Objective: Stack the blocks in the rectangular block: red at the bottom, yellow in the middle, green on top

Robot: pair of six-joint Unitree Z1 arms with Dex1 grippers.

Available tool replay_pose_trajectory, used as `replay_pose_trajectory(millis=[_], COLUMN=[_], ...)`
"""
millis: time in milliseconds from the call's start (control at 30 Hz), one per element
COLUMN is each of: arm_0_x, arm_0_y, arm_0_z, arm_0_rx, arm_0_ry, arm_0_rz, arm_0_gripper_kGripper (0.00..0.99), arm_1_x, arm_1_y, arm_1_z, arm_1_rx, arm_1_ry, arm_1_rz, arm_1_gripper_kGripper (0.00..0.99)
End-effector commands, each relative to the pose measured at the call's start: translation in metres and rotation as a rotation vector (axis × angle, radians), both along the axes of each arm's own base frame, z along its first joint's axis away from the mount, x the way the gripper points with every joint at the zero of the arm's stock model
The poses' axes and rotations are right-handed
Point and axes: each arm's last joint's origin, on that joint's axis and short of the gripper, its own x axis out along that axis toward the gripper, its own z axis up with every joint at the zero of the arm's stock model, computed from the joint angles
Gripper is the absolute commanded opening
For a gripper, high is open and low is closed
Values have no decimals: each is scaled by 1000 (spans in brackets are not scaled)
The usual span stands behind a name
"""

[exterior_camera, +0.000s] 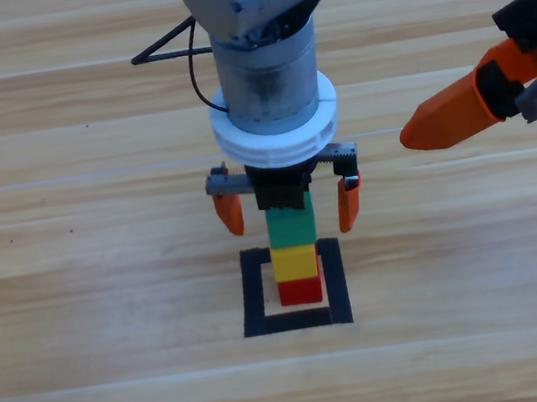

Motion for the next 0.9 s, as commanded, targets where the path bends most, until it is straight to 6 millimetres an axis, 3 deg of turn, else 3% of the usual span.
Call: replay_pose_trajectory(millis=[33,167,233,367,467,533,633,733,900], arm_0_x=[-9,-29,-39,-56,-74,-94,-133,-158,-173], arm_0_y=[-1,25,39,65,67,81,133,169,188], arm_0_z=[4,64,84,106,123,122,110,100,105], arm_0_rx=[15,-70,-88,-88,-116,-154,-276,-320,-349], arm_0_ry=[-8,-87,-118,-173,-239,-294,-422,-498,-563], arm_0_rz=[-3,9,28,89,82,53,-27,-119,-193], arm_0_gripper_kGripper=[990,990,990,990,990,990,990,990,990], arm_1_x=[4,4,4,4,4,4,4,5,5], arm_1_y=[-8,-8,-8,-8,-8,-8,-7,-7,-7], arm_1_z=[-13,-14,-14,-14,-14,-14,-14,-15,-15], arm_1_rx=[-42,-44,-44,-44,-45,-45,-46,-48,-47], arm_1_ry=[41,41,41,40,41,41,42,45,43], arm_1_rz=[-14,-13,-13,-12,-12,-12,-12,-12,-12], arm_1_gripper_kGripper=[957,957,957,957,957,957,957,957,957])
